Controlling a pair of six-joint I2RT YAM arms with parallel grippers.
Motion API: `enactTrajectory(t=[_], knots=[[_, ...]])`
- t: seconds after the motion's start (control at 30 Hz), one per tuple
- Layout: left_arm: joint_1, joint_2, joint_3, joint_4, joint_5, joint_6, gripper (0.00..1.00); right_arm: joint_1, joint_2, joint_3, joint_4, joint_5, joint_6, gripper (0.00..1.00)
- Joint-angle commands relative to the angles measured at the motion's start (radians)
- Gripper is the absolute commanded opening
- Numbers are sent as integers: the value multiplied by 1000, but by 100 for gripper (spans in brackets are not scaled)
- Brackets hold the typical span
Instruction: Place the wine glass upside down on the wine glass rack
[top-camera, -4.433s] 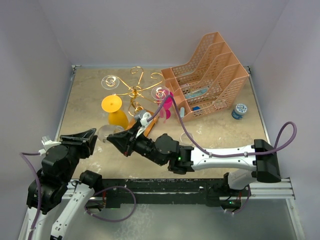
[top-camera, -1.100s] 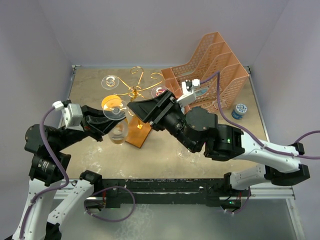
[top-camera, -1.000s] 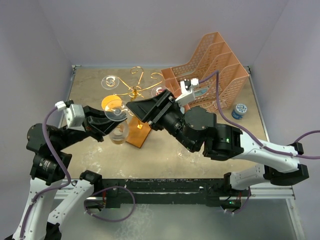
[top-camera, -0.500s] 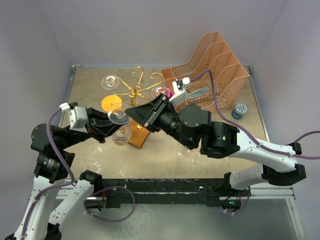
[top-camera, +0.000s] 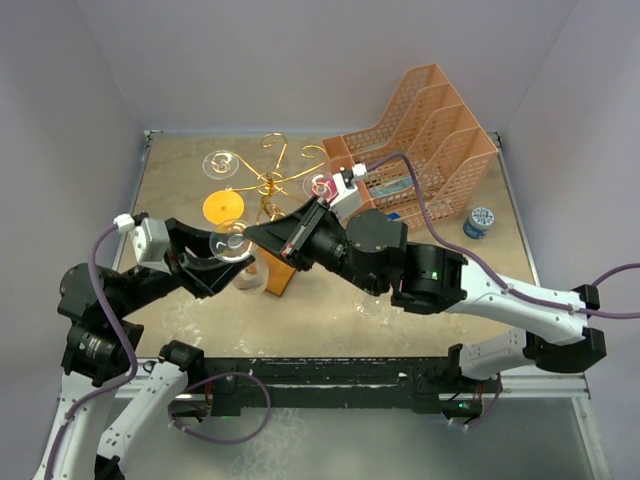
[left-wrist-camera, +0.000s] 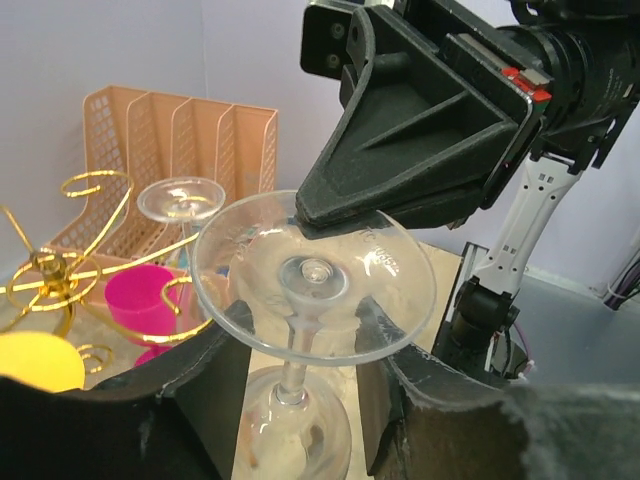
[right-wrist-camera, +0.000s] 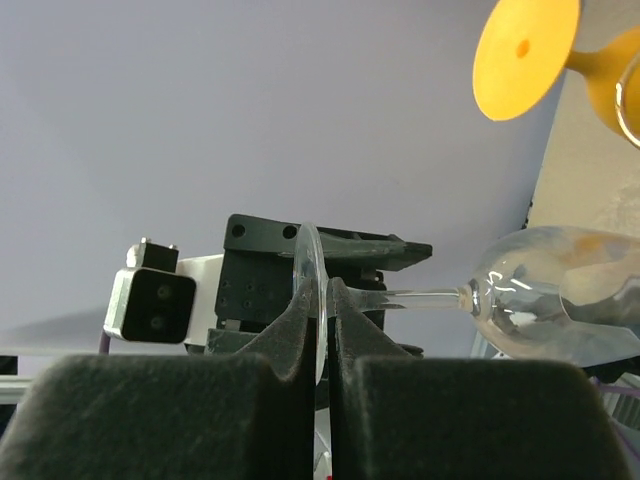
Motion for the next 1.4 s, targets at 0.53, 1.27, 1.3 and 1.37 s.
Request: enactTrajectory(t=[0.53,1.27,1.3,1.37], knots=[[-1,-107,44,-103,-366,-536,48,-3,-150,-199,-44,330,100,0],[-1,-1,192,-268,-477,-426,48,-269,-99,-220,180,165,-17,0],[-1,-1,195,-273,-484,-420,48,-272,-91,-217,186,153,-18,0],[-2,-2,197,-277,-490,-413,48,-273,-72,-208,194,129,-18,0]])
